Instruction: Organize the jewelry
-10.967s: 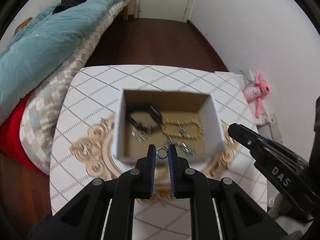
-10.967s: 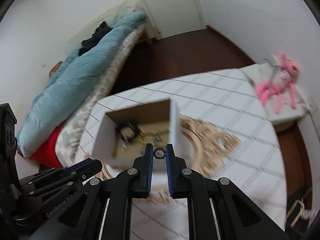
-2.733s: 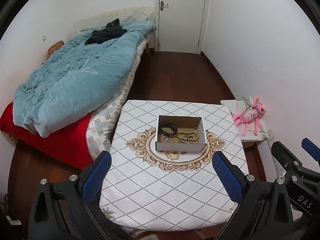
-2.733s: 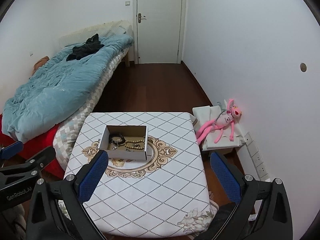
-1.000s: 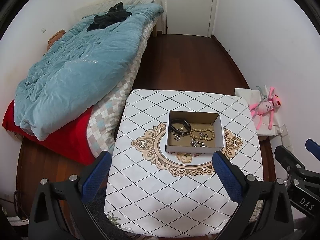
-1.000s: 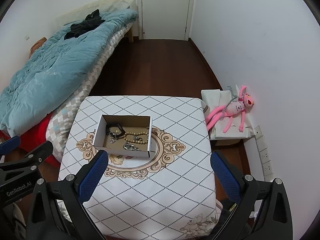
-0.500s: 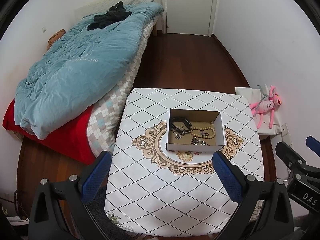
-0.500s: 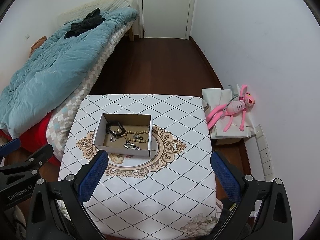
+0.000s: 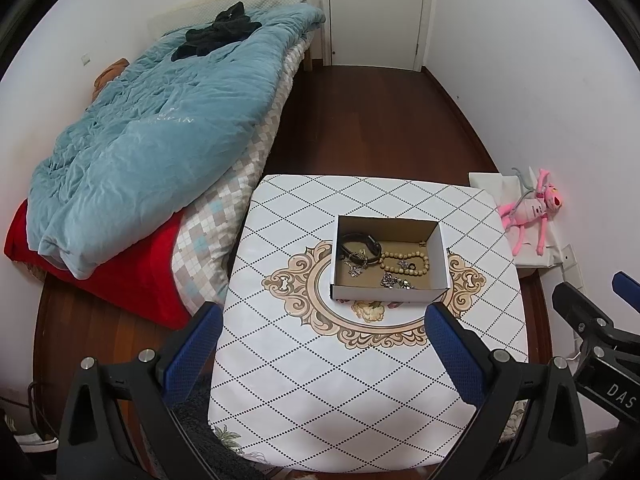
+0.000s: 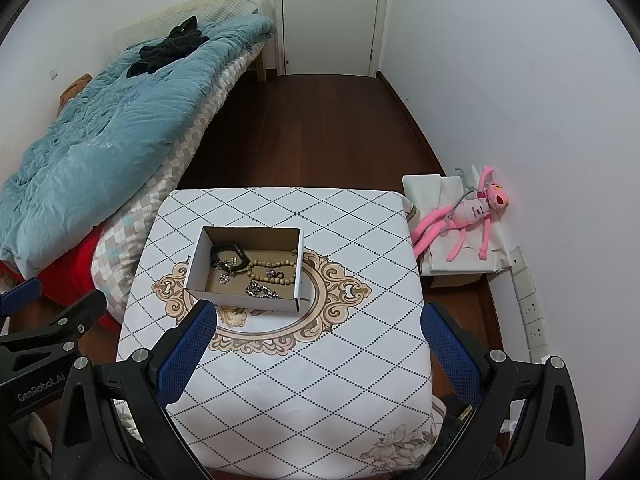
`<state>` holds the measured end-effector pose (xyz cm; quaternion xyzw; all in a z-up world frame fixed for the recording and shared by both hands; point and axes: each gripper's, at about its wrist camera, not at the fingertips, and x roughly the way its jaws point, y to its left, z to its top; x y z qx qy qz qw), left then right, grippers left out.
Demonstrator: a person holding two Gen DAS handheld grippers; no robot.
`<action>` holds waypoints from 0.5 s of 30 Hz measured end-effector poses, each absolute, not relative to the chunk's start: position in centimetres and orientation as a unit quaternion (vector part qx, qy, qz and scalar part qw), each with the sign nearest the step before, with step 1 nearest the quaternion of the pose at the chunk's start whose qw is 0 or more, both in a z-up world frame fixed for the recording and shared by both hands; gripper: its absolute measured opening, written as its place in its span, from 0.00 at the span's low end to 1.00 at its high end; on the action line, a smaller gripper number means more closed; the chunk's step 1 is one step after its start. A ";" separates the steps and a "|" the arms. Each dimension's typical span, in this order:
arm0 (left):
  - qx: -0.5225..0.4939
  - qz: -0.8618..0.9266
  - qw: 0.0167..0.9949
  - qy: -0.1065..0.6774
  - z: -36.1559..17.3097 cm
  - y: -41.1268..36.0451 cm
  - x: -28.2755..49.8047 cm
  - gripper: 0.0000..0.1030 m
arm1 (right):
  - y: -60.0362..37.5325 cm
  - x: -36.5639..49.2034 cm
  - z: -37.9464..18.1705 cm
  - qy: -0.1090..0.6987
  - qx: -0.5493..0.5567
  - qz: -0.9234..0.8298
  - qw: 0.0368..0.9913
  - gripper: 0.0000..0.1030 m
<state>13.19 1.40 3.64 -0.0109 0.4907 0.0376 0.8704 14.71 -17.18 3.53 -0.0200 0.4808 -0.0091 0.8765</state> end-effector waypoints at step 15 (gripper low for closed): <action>-0.011 0.036 0.872 0.489 3.8 1.4 13.3 1.00 | -17.3 14.6 3.6 0.481 -0.019 -0.009 0.877 1.00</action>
